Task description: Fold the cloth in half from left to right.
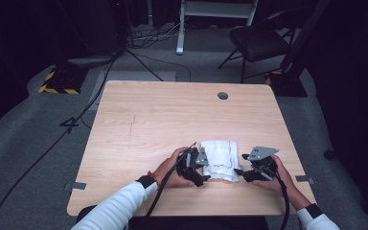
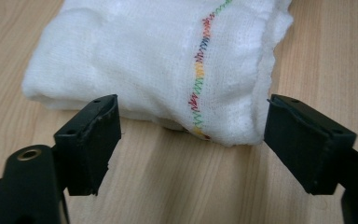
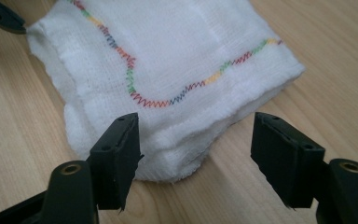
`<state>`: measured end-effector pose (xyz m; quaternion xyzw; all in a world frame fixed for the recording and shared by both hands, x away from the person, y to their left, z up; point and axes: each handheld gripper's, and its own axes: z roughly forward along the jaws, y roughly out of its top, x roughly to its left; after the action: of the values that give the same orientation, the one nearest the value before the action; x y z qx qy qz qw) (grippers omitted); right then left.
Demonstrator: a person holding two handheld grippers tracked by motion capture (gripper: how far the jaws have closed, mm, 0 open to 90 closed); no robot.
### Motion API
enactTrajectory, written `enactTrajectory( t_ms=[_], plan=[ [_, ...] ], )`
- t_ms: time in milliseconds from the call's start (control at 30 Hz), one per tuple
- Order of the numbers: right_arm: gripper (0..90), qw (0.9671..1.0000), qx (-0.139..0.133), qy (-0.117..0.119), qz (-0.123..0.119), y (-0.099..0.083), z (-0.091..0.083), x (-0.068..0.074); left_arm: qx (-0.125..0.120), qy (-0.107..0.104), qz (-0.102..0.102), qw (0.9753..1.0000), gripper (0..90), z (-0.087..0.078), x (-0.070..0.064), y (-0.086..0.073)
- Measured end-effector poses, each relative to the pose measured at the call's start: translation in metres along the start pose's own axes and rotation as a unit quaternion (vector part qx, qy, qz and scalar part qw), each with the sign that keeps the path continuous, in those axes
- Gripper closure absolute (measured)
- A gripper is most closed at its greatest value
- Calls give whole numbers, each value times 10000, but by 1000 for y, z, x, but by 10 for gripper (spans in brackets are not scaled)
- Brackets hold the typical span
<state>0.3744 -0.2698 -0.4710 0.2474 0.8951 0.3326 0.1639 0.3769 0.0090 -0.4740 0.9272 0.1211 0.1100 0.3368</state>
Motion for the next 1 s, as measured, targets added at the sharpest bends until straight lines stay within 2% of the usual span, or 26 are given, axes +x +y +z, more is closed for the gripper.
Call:
enactTrajectory(
  t_ms=[67,100,233,333,700,1000],
  plan=[
    [332,9999,-99,-32,22,2,-5,-2,-114,110,86,9998,175,-8,0,0],
    [328,9999,-130,-40,31,3,-8,-3,-95,161,111,9998,175,-12,0,-1],
    [322,9995,-276,-117,86,5,-17,-7,-23,332,127,9994,174,-25,2,-6],
    [315,9991,-372,-175,92,7,-23,-9,-21,400,54,9992,175,-34,5,-13],
    [292,9983,-403,-412,109,4,-37,-14,164,807,-8,9966,172,-61,11,-42],
    [288,9973,-261,-662,189,-11,-44,-21,213,1139,-293,9928,178,-85,18,-71]
  ],
)
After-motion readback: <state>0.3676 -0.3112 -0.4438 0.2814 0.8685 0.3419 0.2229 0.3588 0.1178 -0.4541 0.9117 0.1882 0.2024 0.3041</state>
